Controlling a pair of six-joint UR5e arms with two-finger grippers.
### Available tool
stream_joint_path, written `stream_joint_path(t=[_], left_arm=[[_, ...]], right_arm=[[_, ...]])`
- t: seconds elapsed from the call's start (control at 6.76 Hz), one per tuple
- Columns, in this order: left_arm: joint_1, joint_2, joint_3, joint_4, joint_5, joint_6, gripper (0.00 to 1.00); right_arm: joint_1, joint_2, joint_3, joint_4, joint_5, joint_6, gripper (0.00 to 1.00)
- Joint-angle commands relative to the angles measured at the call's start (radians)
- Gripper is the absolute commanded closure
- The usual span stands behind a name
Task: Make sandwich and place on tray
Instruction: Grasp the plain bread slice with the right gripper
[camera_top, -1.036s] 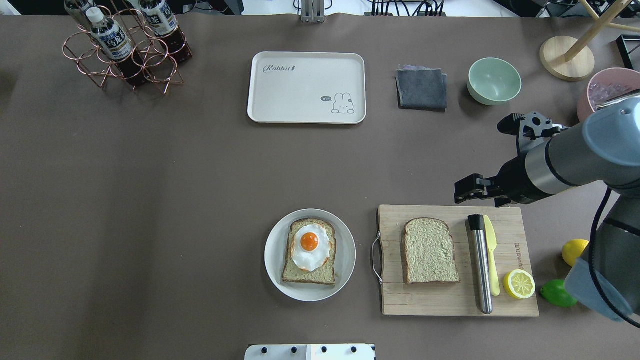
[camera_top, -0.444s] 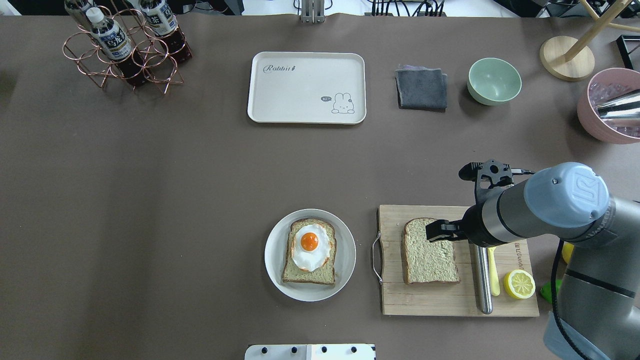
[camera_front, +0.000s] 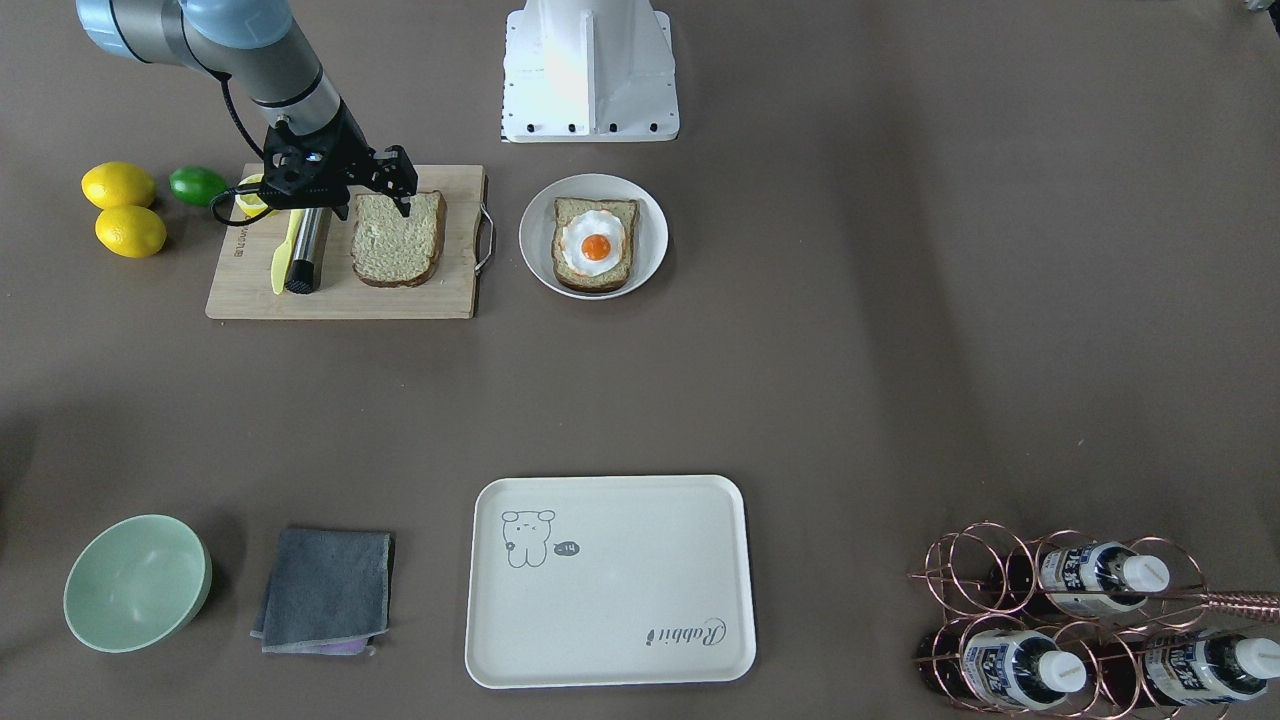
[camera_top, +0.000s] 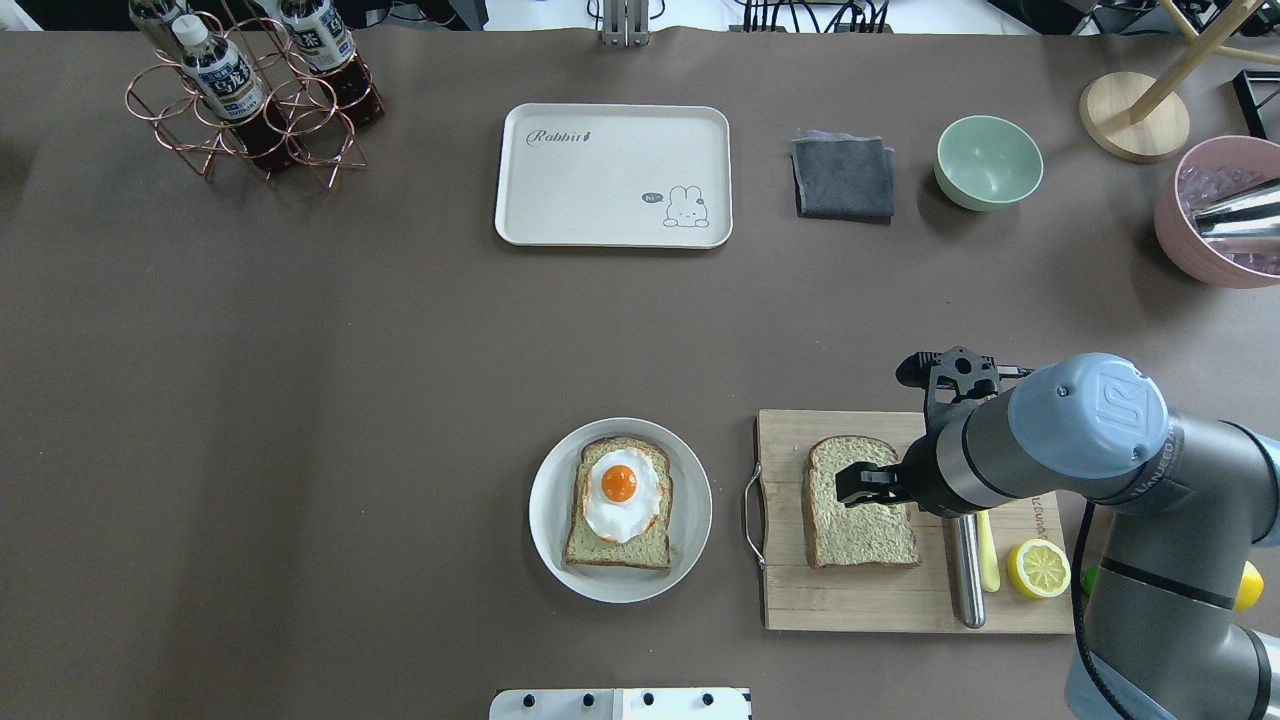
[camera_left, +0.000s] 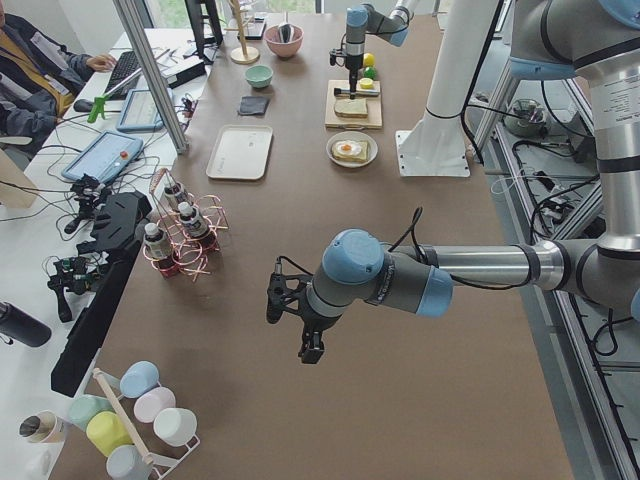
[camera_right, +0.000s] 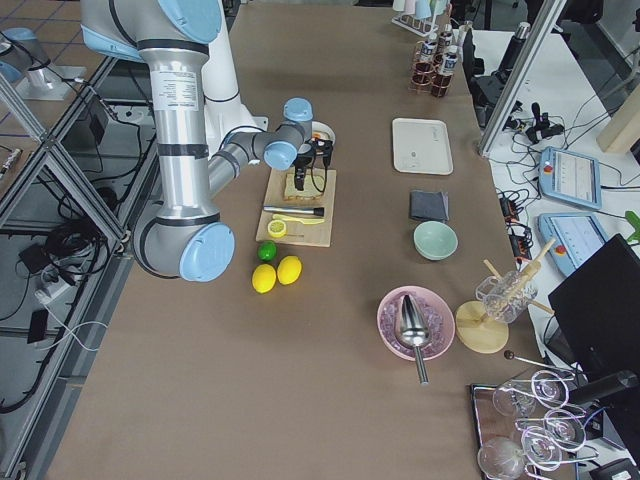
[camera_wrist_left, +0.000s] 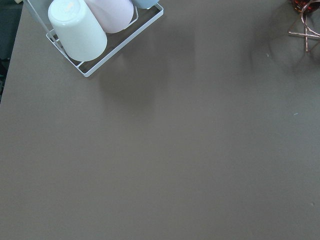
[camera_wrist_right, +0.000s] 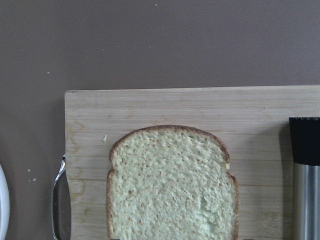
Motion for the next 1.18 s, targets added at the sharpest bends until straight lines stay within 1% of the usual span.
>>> stream_joint_path(t=[0.0,0.3,0.44,0.59,0.74,0.89,1.04], left_arm=[[-0.002,0.000,-0.003,0.002,-0.001,-0.001,0.03],[-0.002,0.000,-0.003,0.000,0.000,-0.001,0.03],[-0.003,0.000,-0.004,0.002,0.000,-0.001,0.03],[-0.003,0.000,-0.004,0.000,-0.001,-0.001,0.03],[-0.003,0.000,-0.006,0.000,-0.001,-0.001,0.03],[-0.005,0.000,-0.007,0.000,-0.001,-0.001,0.03],[-0.005,0.000,-0.007,0.000,-0.001,-0.001,0.03]], right_arm=[[-0.001,-0.031,-0.043,0.116,0.010,0.005,0.18],[-0.001,-0.031,-0.077,0.141,0.007,0.005,0.21],[0.001,-0.031,-0.080,0.141,0.007,0.005,0.25],[0.001,-0.031,-0.079,0.141,0.009,0.005,0.31],[0.001,-0.031,-0.078,0.141,0.009,0.005,0.45],[0.001,-0.032,-0.078,0.141,0.009,0.005,0.69],[0.001,-0.032,-0.078,0.141,0.009,0.005,0.85]])
